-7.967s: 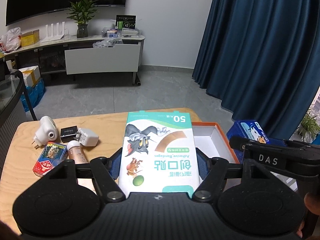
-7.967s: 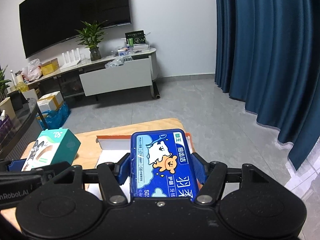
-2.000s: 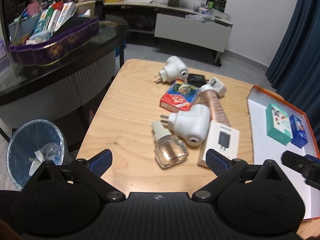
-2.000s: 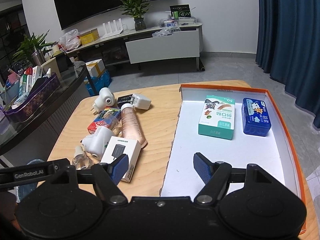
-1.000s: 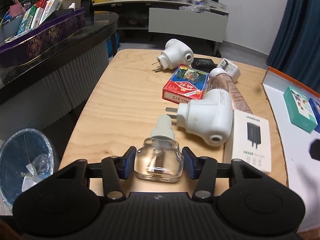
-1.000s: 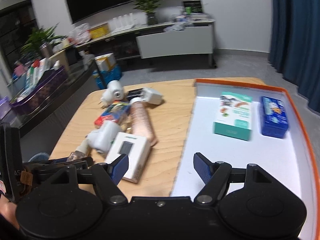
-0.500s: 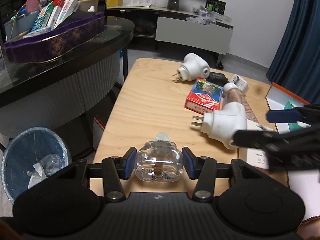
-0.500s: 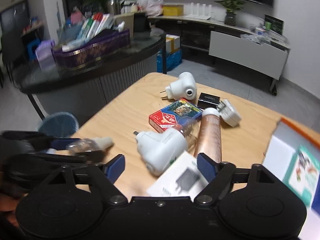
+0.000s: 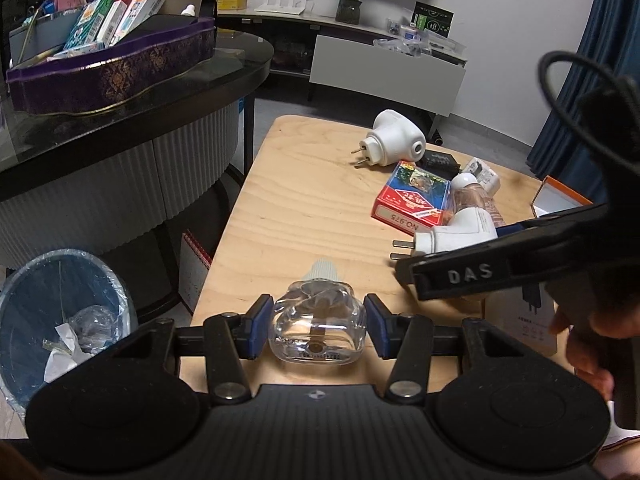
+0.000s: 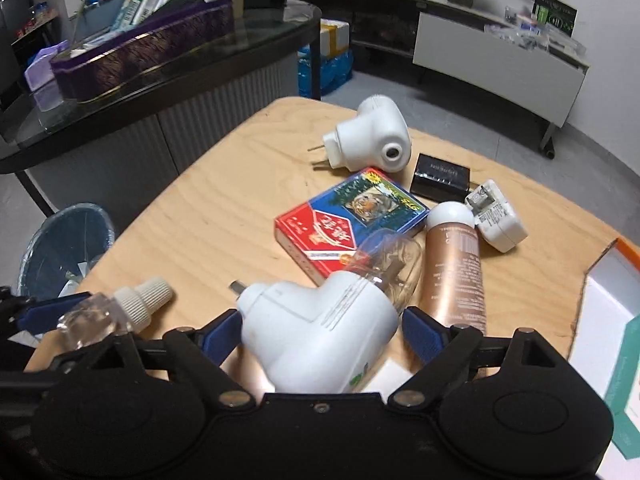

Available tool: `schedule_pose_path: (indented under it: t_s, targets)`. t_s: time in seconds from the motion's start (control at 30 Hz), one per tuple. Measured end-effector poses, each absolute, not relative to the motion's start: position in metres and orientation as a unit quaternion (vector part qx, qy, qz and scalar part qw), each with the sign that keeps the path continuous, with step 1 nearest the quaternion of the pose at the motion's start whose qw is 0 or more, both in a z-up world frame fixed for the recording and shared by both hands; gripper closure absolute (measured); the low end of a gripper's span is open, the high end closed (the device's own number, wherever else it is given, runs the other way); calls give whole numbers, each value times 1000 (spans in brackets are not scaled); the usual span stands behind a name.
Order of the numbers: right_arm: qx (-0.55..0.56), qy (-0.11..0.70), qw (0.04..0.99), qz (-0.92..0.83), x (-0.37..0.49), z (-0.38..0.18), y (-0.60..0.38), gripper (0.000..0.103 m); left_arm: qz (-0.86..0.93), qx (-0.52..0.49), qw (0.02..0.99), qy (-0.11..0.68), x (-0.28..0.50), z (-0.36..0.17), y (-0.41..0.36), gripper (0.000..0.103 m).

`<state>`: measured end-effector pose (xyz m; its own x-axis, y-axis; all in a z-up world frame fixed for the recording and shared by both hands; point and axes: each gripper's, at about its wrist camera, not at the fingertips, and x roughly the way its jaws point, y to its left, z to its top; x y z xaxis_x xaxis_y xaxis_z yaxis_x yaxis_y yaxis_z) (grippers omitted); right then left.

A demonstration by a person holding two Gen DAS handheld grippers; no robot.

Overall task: Organize rigid objects
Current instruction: 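Grasp the clear glass bottle with the left gripper while the right gripper grasps a white diffuser, then carry the glass bottle and white diffuser over the white box with both grippers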

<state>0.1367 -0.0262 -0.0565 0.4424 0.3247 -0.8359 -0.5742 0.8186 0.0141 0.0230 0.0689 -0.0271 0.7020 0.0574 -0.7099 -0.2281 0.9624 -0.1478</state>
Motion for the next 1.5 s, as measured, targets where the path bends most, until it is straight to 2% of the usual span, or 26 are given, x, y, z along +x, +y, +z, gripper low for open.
schedule_pose_path:
  t_s: [0.1,0.4,0.43,0.83,1.1,1.5]
  targets:
    - [-101,437,850,275,138,-58,-35,1,78,-115,915,378,22,-28,69,53]
    - [-55,393,870,291,117,-42,-63,11,78,-118,918,371,20,-23,69,53]
    - [-45,388,874,289,114,-37,-66,15,78,-117,918,370,20,-21,68,53]
    - [-19,309,916,254,68,25,-110,15,53,-99,933,343,17,6,43,53]
    - [-3,284,942,179,29,52,-176,15,19,-79,945,317,11,28,13,53]
    - [33,276,959,59,-10,67,-266,15,-78,-29,951,299,30,54,-87,53]
